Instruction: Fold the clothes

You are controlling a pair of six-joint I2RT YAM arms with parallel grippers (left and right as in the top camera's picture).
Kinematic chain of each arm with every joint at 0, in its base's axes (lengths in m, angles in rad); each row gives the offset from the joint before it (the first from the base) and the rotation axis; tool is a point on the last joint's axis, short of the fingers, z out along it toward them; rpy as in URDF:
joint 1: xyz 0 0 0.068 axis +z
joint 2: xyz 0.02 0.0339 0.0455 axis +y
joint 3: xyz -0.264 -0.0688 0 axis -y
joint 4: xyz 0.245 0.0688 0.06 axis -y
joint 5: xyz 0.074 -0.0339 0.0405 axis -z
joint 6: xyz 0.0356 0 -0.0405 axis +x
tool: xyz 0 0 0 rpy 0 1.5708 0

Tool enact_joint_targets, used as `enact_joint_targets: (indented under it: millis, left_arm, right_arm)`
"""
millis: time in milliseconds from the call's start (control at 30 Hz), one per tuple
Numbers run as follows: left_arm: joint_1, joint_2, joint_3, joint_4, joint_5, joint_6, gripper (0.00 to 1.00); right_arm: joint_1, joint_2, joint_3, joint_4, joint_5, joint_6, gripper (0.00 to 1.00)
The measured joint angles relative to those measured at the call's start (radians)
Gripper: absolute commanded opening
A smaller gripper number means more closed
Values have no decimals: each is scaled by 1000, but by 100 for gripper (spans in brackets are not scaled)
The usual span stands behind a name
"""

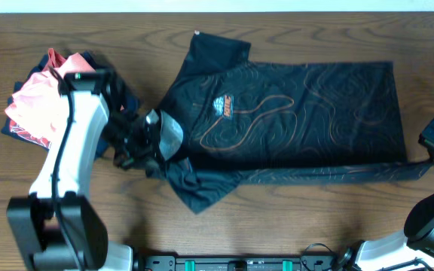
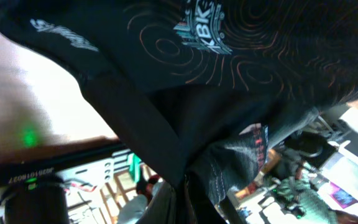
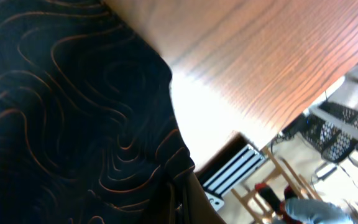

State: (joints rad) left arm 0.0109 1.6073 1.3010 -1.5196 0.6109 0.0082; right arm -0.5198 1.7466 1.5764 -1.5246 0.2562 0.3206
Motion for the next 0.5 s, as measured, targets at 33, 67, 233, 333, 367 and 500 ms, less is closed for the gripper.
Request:
enact_joint_targets:
  millis: [33, 67, 233, 333, 367, 500]
  left_arm:
    - [0, -44, -34, 18, -5, -1, 6]
    - [0, -81, -55, 39, -9, -3, 6]
    - [0, -220, -96, 286, -29, -49, 6]
    - [0, -211, -97, 426, -68, -92, 6]
    - [0, -197, -97, 466, -81, -109, 6]
    - [0, -118, -98, 589, -109, -155, 6]
  right_arm:
    - [-6, 0, -13, 3, 2, 1, 1]
    - [-10, 0, -23, 12, 2, 1, 1]
    - [-8, 0, -55, 140, -72, -50, 1]
    - [2, 0, -90, 235, -135, -77, 1]
    - [7, 0, -110, 279, -157, -85, 1]
    - [49, 0, -195, 437, -198, -98, 1]
